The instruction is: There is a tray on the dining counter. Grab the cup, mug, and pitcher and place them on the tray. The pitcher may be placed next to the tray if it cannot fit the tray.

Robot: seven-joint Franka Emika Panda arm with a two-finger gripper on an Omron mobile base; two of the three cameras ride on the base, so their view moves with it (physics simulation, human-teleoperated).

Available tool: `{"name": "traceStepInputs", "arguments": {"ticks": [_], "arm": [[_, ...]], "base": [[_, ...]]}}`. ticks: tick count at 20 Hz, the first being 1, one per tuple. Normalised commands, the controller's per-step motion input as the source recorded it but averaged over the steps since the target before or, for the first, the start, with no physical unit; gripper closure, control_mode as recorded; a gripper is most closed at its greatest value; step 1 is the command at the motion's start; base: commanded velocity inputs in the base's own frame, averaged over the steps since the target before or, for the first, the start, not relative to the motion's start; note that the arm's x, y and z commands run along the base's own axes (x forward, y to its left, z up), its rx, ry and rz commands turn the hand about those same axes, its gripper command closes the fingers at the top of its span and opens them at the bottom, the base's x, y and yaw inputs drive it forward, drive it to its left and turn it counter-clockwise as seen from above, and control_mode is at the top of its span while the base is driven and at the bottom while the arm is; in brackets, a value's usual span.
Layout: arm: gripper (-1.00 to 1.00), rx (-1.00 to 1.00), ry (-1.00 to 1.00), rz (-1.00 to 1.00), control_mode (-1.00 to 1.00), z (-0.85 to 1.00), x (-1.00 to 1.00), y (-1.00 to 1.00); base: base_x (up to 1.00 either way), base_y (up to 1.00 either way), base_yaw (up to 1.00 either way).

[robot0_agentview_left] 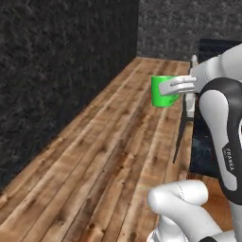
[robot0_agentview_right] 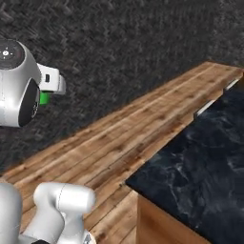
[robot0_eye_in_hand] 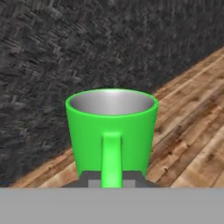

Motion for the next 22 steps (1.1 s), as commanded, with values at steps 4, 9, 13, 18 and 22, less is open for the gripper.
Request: {"name": "traceStepInputs", "arguments": {"ticks": [4, 9, 13, 18, 22], "arm": [[1.00, 0.00, 0.00, 0.00, 1.00, 0.00, 0.00, 0.00], [1.00, 0.00, 0.00, 0.00, 1.00, 0.00, 0.00, 0.00], [1.00, 0.00, 0.00, 0.00, 1.00, 0.00, 0.00, 0.00], [1.00, 0.00, 0.00, 0.00, 1.00, 0.00, 0.00, 0.00], [1.00, 0.00, 0.00, 0.00, 1.00, 0.00, 0.00, 0.00]], "base": [[0.23, 0.24, -0.88], [0.39, 0.38, -0.84], [0.51, 0.49, -0.80], [0.24, 0.49, -0.77], [0.03, 0.65, -0.69]]}}
